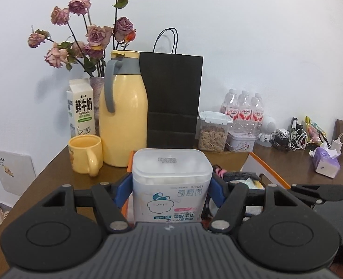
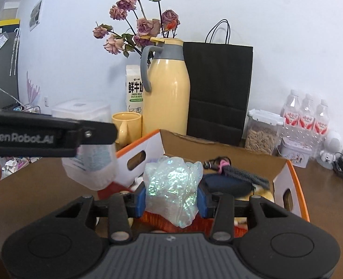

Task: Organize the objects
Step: 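Carry the swab box and iridescent bag into the box and open both tools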

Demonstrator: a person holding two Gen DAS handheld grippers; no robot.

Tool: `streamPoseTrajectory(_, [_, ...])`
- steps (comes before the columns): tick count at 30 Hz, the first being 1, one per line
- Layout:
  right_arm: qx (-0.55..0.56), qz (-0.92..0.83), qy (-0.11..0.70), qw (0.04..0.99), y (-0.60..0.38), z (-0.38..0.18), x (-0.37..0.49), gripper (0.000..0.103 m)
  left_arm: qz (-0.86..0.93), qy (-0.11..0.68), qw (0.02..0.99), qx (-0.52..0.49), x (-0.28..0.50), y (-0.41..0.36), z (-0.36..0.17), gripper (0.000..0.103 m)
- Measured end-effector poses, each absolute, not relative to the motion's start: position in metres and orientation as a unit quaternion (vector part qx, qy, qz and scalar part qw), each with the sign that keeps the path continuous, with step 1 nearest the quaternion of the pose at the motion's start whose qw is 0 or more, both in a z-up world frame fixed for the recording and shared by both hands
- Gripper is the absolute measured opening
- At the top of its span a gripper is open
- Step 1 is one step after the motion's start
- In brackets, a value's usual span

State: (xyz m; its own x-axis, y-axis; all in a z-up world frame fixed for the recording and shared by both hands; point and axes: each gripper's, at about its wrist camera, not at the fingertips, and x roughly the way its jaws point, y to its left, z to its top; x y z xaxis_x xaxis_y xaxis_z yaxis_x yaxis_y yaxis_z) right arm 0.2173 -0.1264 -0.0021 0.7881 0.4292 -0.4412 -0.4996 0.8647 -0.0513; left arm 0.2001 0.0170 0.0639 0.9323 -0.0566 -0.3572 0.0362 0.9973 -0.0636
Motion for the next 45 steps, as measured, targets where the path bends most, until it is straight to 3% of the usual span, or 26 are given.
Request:
streamPoseTrajectory(16, [-0.086,0.238,0.235,0.938,-0.106,-0.018,0.308,0.041,-0.015,0.232,0.971,-0.055,0.303,0.026,0.043,0.068])
streamPoseTrajectory(30, [-0.084,0.231,0.253,0.936,-0.111,-0.033,0.338,0.041,-0.023,0.269,0.962,-0.044,0.332,0.027,0.023,0.069])
streamPoseTrajectory(33, [-0.085,0.236,0.257,0.933,-0.111,-0.033,0.335,0.05,-0.024,0.265,0.963,-0.035,0.328,0.025,0.025,0.076])
streamPoseTrajectory(34, [-0.084,0.236,0.258,0.933,-0.111,-0.033,0.334,0.056,-0.024,0.259,0.965,-0.032,0.325,0.024,0.027,0.088])
streamPoseTrajectory(36, [-0.083,0.236,0.257,0.933,-0.112,-0.032,0.332,0.065,-0.021,0.244,0.969,-0.03,0.32,0.025,0.031,0.103])
streamPoseTrajectory(41, [-0.073,0.239,0.246,0.936,-0.114,-0.029,0.326,0.091,-0.014,0.226,0.974,-0.025,0.314,0.023,0.037,0.103])
streamPoseTrajectory(45, [-0.075,0.241,0.243,0.937,-0.112,-0.028,0.322,0.095,-0.015,0.227,0.974,-0.021,0.313,0.02,0.038,0.103])
